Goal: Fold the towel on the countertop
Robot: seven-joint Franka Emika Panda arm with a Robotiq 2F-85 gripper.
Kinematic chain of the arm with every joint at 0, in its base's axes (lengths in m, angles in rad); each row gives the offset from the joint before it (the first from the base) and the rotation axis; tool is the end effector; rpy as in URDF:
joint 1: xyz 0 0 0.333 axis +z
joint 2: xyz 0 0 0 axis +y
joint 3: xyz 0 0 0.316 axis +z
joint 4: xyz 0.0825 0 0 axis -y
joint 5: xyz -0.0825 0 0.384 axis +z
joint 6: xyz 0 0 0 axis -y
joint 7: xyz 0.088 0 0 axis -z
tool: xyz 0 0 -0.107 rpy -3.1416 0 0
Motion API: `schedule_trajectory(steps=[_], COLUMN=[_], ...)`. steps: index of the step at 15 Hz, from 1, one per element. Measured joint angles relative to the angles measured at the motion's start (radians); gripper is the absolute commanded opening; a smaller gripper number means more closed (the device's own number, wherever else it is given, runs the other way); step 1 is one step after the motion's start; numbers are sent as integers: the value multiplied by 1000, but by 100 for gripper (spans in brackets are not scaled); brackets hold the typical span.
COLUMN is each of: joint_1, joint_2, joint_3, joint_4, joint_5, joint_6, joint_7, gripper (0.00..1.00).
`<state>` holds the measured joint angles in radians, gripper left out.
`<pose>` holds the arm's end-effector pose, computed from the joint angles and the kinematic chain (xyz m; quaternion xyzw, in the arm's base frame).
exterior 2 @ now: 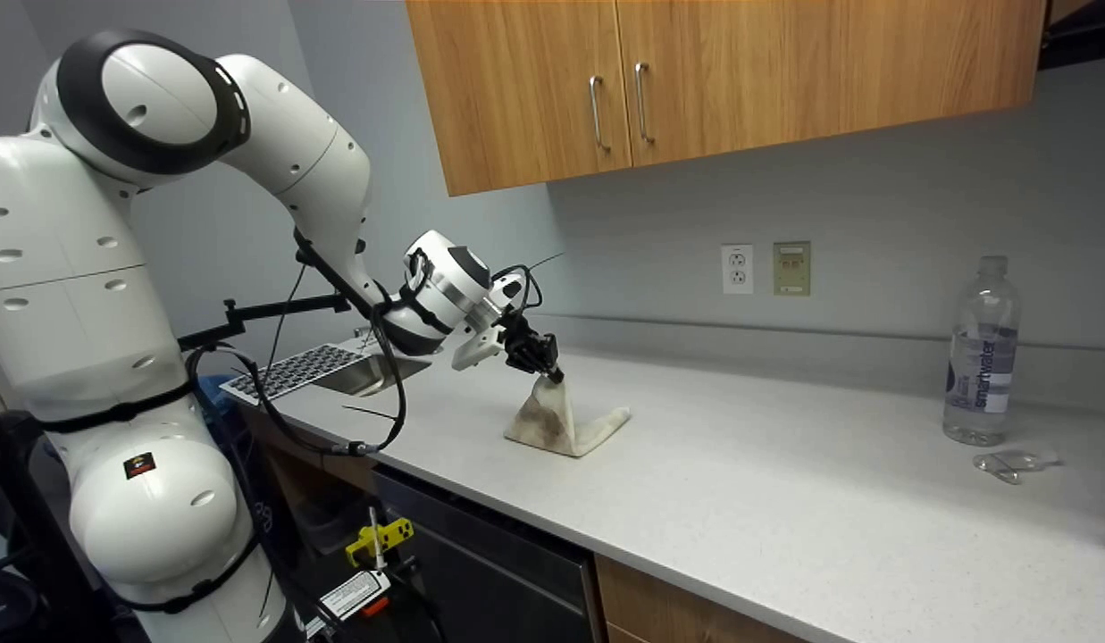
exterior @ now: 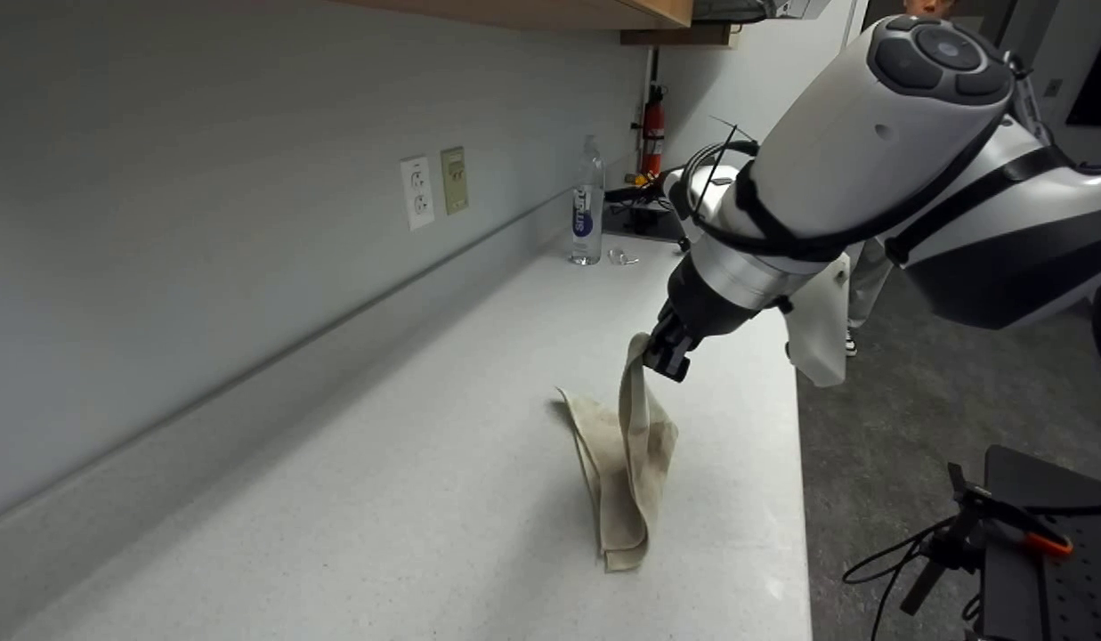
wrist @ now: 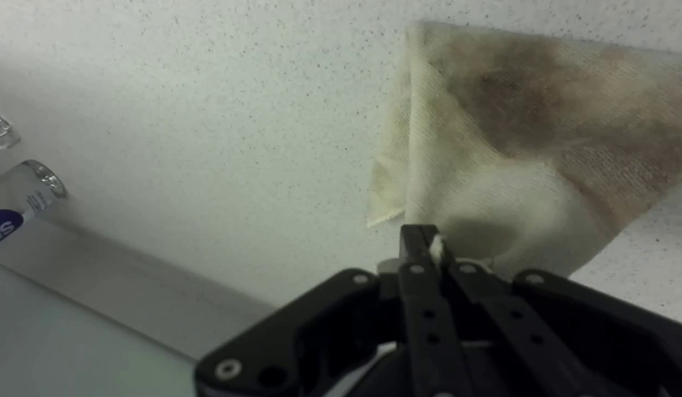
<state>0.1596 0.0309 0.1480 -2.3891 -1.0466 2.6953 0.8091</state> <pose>0.4766 0.1816 0.3228 0.9351 0.1905 0.2467 0.1685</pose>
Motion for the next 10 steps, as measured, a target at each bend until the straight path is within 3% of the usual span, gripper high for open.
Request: schedule_trajectory(steps=[10], joint_1=[0], joint_2=[4], joint_3=[-1], joint_4=[1], joint_5=[0], joint_6=[0], joint_7=[0], gripper=[1])
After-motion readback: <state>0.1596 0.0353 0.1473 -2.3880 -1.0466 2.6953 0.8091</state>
